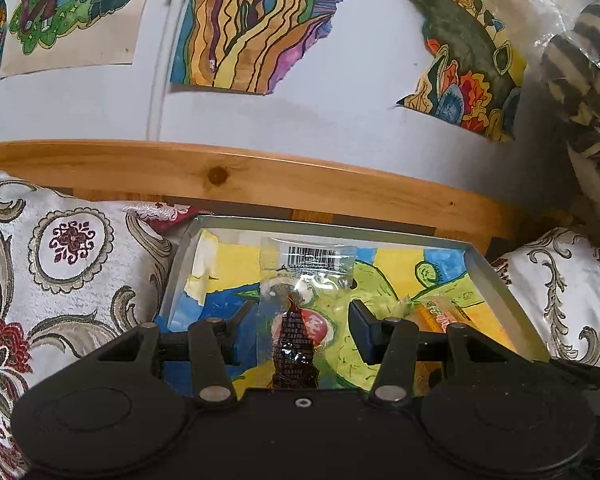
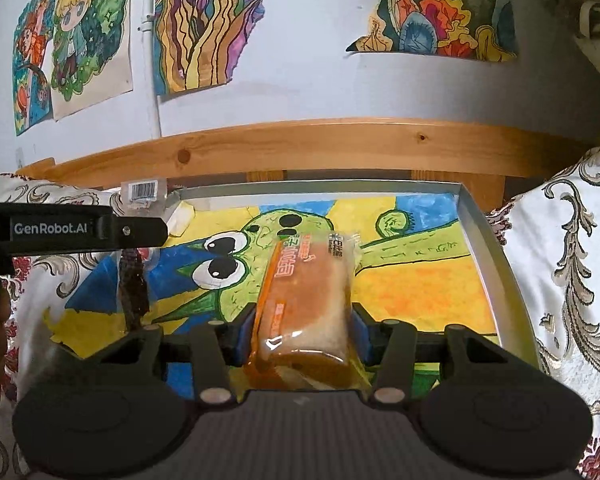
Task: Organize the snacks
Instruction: 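Open the right tool over the tray releasing the bread while the left tool releases the brown snack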
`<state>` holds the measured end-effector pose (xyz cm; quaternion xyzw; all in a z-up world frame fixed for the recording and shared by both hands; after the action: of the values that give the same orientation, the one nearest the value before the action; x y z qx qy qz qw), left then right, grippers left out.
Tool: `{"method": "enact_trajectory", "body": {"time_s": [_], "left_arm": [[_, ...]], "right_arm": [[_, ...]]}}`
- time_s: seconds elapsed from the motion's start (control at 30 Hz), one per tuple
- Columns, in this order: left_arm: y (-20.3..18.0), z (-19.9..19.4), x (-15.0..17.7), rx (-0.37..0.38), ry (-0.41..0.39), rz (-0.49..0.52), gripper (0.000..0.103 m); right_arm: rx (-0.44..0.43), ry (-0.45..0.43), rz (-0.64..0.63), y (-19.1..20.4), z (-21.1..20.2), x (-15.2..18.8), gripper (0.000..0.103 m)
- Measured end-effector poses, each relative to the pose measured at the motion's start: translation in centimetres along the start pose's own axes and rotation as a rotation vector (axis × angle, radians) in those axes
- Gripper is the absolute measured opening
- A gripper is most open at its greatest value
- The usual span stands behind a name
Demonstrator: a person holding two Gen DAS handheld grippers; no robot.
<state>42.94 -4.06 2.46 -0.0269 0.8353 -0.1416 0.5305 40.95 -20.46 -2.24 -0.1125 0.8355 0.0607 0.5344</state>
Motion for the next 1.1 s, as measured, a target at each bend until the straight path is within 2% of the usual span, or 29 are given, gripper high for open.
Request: {"method": "enact_trajectory", "body": {"time_s": [0.03, 0.07, 0.1, 0.17, 0.27, 0.5, 0.6, 0.8, 1.1], "left_arm": [[0.0, 0.1, 0.1, -0.004, 0.006, 0.001, 0.052], [0.1, 0.2, 0.2, -0.010, 0.014, 0.000, 0.058], [0.2, 0.3, 0.3, -0.016, 0.023, -0.005, 0.068], [0.5, 0.1, 0.5, -0.037, 0.023, -0.013, 0.081], [0.8, -0.6, 0.5, -0.048, 0.025, -0.015, 0.083], [1.8, -4.6, 0.3, -0.083, -0.002, -0.022, 0.100], [2.0, -6.8, 0.2, -0.091, -0.021, -0.034, 0.102], [2.1, -11.7, 1.1, -0.085, -0.048, -0.054, 0.102], [2.5, -18.9, 4.0, -0.090, -0.054, -0.062, 0.102]], "right_arm": [[0.006, 0.000, -0.002, 0.0, 0.0, 0.0, 0.059], [0.020, -0.005, -0.007, -0.1, -0.1, -0.1, 0.066], [0.030, -0.010, -0.014, -0.1, -0.3, -0.2, 0.069], [0.040, -0.027, -0.025, -0.2, -0.9, -0.5, 0.077], [0.063, -0.055, -0.045, -0.4, -2.4, -1.0, 0.084], [0.090, -0.132, -0.026, -1.0, -7.6, -2.0, 0.099], [0.097, -0.166, -0.028, -0.9, -10.1, -2.3, 0.103], [0.109, -0.209, -0.030, -0.2, -15.2, -1.9, 0.103], [0.117, -0.213, -0.027, 1.2, -21.9, 0.8, 0.103]]}}
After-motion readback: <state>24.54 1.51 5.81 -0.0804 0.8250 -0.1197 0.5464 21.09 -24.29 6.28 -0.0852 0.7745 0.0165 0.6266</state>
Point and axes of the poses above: each gripper's, at about its wrist camera, not at the fingertips, and z roughly the way its jaws point, y to its left, x to its underside, the point moved 9 cm from there along z, roughly the way its jaws point, and after that the axes turned 7 degrees about -z, right-handed, at the moved point
